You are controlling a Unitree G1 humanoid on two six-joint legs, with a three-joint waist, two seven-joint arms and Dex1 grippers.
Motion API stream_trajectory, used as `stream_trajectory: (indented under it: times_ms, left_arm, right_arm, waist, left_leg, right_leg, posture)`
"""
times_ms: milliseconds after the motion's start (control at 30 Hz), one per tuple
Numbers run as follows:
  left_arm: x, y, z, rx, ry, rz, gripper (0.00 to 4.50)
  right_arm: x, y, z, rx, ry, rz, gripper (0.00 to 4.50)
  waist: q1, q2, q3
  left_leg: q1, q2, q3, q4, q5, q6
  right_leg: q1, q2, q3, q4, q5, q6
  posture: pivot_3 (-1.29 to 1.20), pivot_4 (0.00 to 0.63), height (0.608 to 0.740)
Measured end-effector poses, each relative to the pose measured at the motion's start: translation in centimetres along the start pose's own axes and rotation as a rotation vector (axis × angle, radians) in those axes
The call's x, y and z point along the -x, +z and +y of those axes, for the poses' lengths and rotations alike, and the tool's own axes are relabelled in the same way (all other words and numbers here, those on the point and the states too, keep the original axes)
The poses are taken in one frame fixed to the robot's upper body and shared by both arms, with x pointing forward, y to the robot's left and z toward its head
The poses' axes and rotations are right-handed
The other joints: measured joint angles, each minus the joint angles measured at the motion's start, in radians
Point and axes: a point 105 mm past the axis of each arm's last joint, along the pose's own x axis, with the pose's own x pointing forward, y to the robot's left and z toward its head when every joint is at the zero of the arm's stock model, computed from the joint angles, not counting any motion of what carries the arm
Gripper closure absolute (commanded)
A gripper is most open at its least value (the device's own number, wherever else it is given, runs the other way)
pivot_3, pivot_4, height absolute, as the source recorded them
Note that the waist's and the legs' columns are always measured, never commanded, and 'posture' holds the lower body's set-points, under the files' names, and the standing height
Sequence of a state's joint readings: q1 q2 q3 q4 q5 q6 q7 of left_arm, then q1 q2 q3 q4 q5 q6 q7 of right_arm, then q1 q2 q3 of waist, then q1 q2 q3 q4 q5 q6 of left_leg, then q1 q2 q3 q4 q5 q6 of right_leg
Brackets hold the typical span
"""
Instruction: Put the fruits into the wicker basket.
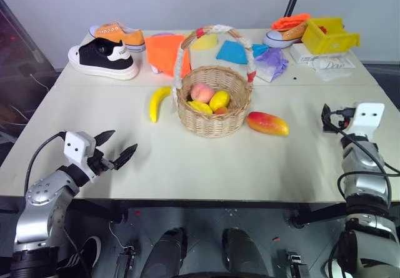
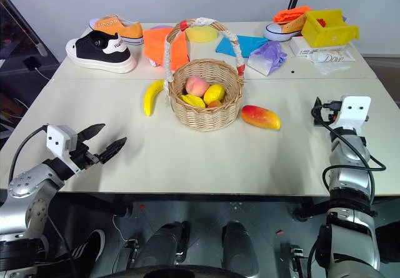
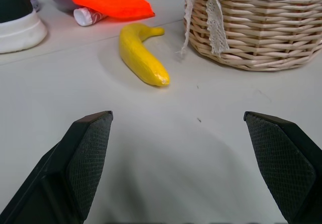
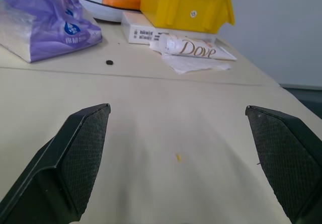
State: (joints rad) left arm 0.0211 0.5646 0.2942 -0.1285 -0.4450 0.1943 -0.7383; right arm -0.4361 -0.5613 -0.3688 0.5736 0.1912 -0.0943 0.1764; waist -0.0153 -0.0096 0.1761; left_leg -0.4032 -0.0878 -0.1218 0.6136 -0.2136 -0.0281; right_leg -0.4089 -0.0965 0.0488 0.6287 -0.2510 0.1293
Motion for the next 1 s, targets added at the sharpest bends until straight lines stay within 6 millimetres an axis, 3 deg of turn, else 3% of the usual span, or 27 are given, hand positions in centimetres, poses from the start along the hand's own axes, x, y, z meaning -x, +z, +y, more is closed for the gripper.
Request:
stream_trajectory:
  times_ms: [567, 1000]
  left_arm:
    - [-0.8, 0.9, 0.1, -0.027, -0.008, -0.027, 0.04]
    - [-1.2, 0.1, -1.3, -0.01, -0.05, -0.032, 0.04]
  right_arm:
    - [0.4, -0.1, 0.6, -0.003, 0.043, -0.006, 0.01]
    - [0.6, 1.8, 2.1, 0.0, 0.15, -0.076, 0.01]
  waist:
    - [-0.001, 0.0, 0.0]
    - [0.0, 0.0, 0.0]
  left_leg:
    - [0.0, 0.0, 0.0, 0.0, 0.0, 0.0]
    - [0.0, 0.0, 0.0, 0.0, 0.0, 0.0]
  right_leg:
    - [0.0, 0.0, 0.0, 0.0, 0.0, 0.001]
    - [0.0, 0.0, 0.0, 0.0, 0.001, 0.002]
  posture:
    - [0.0, 0.15, 0.74]
    - [0.0, 0.15, 0.74]
